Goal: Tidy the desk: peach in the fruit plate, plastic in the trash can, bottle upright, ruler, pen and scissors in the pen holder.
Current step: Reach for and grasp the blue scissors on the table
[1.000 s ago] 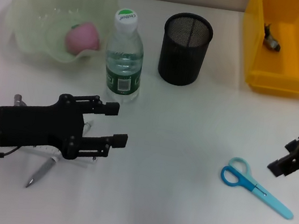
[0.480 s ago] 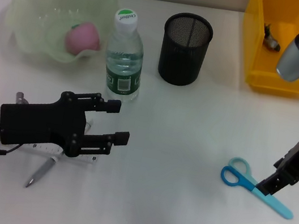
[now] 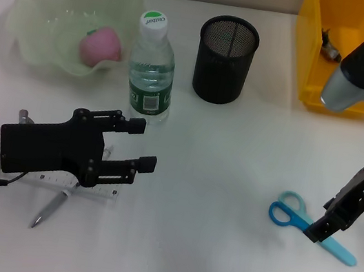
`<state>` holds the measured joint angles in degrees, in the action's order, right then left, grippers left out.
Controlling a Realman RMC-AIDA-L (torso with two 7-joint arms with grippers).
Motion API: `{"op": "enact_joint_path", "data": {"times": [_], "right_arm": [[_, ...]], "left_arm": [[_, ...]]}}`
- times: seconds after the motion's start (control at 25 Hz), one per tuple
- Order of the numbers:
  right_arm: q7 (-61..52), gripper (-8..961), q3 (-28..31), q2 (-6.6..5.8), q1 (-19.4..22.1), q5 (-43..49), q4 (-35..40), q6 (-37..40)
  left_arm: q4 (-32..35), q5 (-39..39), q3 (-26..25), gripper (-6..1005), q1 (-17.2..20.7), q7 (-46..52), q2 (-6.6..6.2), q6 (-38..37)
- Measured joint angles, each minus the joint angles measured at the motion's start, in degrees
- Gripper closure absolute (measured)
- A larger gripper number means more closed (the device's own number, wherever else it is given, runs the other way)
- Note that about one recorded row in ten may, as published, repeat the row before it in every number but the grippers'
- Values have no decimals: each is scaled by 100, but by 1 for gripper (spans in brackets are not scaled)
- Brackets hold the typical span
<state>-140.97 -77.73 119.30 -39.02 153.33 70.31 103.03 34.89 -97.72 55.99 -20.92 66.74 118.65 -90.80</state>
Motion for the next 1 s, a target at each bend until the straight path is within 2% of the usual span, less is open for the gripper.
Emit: {"op": "enact_joint_path", "data": {"times": [0.48, 1.0], "right_arm": [[-4, 367, -395, 1, -146, 53, -338, -261], [-2, 375, -478, 4, -193, 57, -641, -517]], "left_arm": [[0, 6, -1, 303, -6, -130, 0, 58], [0, 63, -10, 303, -8, -136, 0, 132]]}}
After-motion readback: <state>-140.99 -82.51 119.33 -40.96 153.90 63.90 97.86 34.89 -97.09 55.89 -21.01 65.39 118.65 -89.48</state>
